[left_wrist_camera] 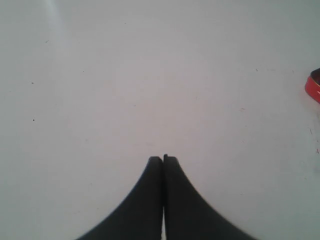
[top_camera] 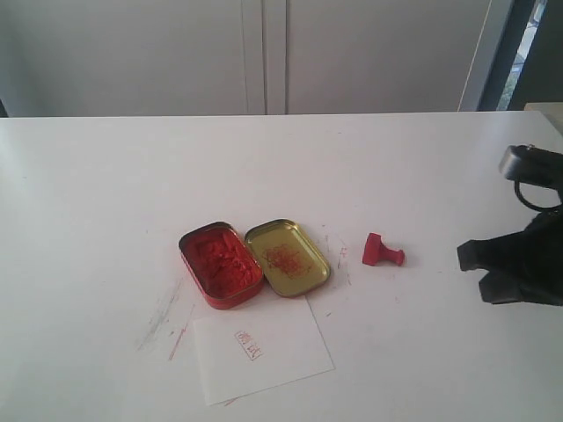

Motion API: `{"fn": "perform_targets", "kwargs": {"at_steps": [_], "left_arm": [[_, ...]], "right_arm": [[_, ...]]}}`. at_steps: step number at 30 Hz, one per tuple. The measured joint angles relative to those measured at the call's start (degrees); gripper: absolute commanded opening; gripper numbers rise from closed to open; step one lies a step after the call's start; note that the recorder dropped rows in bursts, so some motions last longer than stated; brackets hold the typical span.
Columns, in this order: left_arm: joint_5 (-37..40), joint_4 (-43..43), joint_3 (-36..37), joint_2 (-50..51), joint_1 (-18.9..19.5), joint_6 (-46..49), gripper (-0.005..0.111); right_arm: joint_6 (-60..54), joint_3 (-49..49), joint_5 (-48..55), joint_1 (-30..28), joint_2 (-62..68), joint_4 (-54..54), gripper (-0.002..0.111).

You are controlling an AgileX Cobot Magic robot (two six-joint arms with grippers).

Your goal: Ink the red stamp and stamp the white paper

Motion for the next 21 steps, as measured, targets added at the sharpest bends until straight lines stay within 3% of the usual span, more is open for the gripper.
{"fn": "perform_targets", "kwargs": {"at_steps": [6, 21], "left_arm": [[0.0, 0.0, 0.0, 0.0, 0.0, 0.0, 0.0], [0.0, 0.0, 0.0, 0.0, 0.0, 0.0, 0.0]], "right_arm": [[5.1, 1.7, -0.4, 0.0, -6.4, -8.8, 0.0], [5.5, 4.4, -7.2, 0.0, -29.5, -9.8, 0.0]]}}
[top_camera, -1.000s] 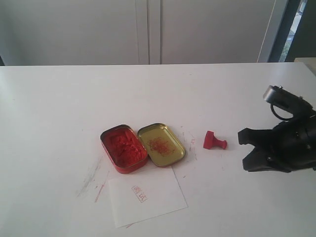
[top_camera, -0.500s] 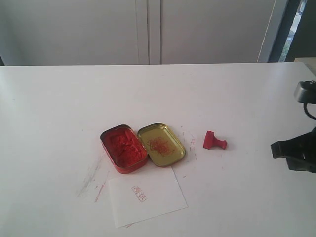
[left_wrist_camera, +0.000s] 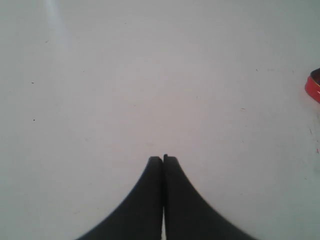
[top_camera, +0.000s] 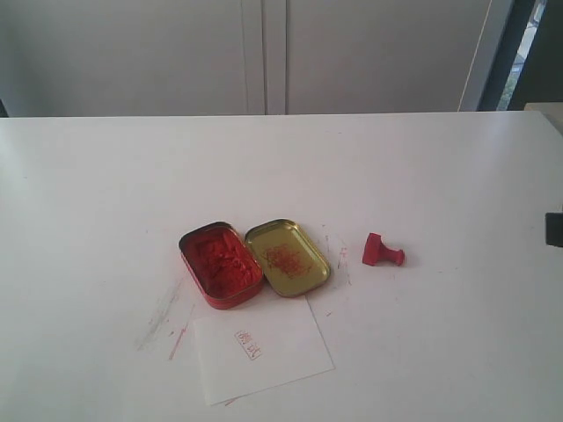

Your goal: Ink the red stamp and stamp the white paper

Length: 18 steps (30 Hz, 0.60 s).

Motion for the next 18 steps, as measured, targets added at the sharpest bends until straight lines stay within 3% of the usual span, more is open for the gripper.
{"fn": "perform_targets", "kwargs": {"at_steps": [8, 18], "left_arm": [[0.0, 0.0, 0.0, 0.0, 0.0, 0.0, 0.0], [0.0, 0.0, 0.0, 0.0, 0.0, 0.0, 0.0]], "right_arm": [[0.0, 3.4, -1.9, 0.0, -12.6, -0.1, 0.0], [0.0, 3.6, -1.3, 0.0, -18.4, -2.4, 0.0]]}}
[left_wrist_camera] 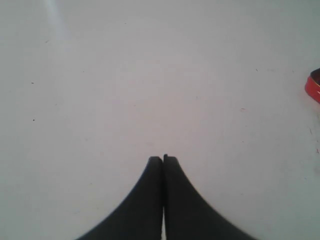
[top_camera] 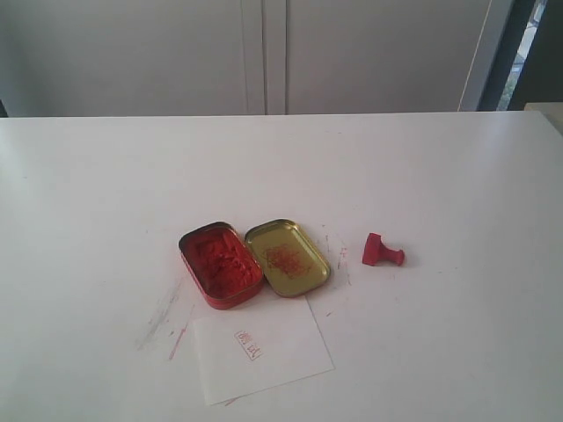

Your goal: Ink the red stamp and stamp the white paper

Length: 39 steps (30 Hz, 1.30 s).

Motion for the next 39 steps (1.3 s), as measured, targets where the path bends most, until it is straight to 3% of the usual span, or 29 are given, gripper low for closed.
{"fn": "perform_targets", "kwargs": {"at_steps": [16, 25, 39], "left_arm": [[0.0, 0.0, 0.0, 0.0, 0.0, 0.0, 0.0], [0.0, 0.0, 0.0, 0.0, 0.0, 0.0, 0.0], [0.0, 0.0, 0.0, 0.0, 0.0, 0.0, 0.0]], "right_arm": [[-0.2, 0.1, -1.5, 0.0, -0.7, -0.1, 0.0], [-1.6, 4.3, -6.1, 0.0, -7.4, -0.1, 0.0], [-2.3, 8.0, -3.2, 0.0, -14.8, -0.1, 0.0]]}}
